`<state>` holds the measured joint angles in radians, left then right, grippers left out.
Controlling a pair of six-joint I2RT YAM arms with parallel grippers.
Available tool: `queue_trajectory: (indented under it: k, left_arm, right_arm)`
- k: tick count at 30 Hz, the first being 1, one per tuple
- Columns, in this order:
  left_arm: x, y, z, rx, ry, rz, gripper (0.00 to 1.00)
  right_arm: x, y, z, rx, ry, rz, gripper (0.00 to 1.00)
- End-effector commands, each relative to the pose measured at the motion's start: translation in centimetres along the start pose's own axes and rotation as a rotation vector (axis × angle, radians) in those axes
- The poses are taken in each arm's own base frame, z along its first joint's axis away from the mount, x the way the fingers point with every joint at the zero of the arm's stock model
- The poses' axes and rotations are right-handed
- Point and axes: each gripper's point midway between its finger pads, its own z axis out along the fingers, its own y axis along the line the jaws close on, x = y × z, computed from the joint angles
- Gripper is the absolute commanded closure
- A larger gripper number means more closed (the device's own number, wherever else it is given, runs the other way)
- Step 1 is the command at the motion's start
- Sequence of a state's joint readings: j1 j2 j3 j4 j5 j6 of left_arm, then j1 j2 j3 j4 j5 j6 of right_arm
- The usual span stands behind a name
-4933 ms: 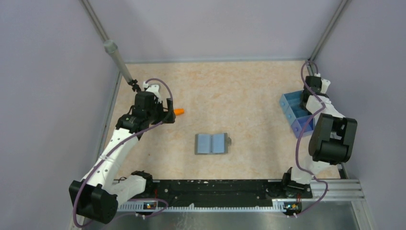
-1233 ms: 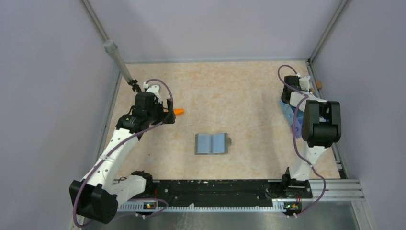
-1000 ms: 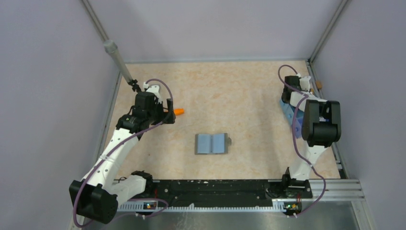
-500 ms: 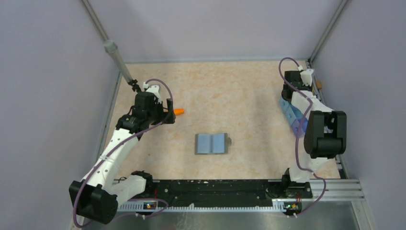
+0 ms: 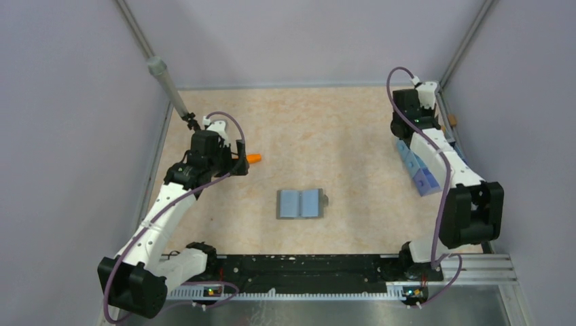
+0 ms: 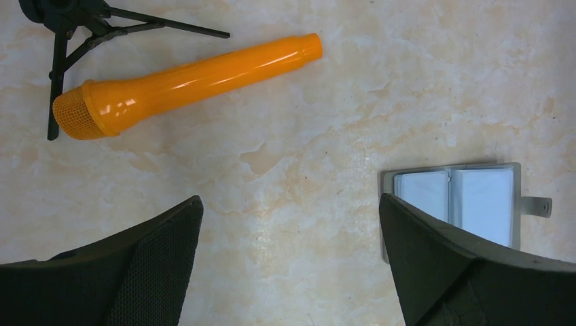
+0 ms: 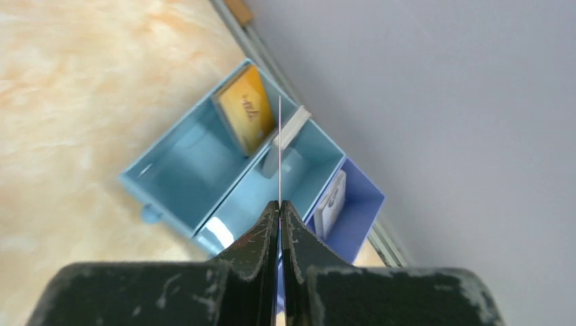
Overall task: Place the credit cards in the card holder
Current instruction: Pick up the credit card from the storage box.
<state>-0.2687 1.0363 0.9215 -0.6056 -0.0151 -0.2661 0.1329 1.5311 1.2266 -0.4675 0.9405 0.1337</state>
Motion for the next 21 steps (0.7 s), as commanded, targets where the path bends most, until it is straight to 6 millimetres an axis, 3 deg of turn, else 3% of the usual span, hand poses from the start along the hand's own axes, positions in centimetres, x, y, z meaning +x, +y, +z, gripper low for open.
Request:
queue_trajectory:
  k: [1,5,9,15,21]
  left_arm:
    - [-0.6,-0.7,-0.3,0.048,-0.034,0.007,0.01]
    - [-0.6,-1.5,-0.5,0.099,-0.033,0.027,0.01]
    - [-0.5,-2.6,-0.6,0.163,-0.027,0.043,0.01]
    - [-0.5,-4.8,-1.3,0.288,-0.031,0.041,0.01]
    - [-0.3,-8.6,-2.8,0.509,-0.036,-0.072,0.01]
  right_arm:
    - [-4.1,0.0,-5.1,-0.144,-0.103,0.092,1.00]
    - [-4.3,1.7,-9.1,-0.348,-0.120,0.089,1.00]
    - [-3.3,4.9,-14.4,-0.691,-0.115,0.101,1.00]
    - [0.3,8.9,-22.2,-1.132,-0.064,0.062,1.00]
    - [4.1,12.8,-29.7,-1.511,-0.015,-0.018,1.00]
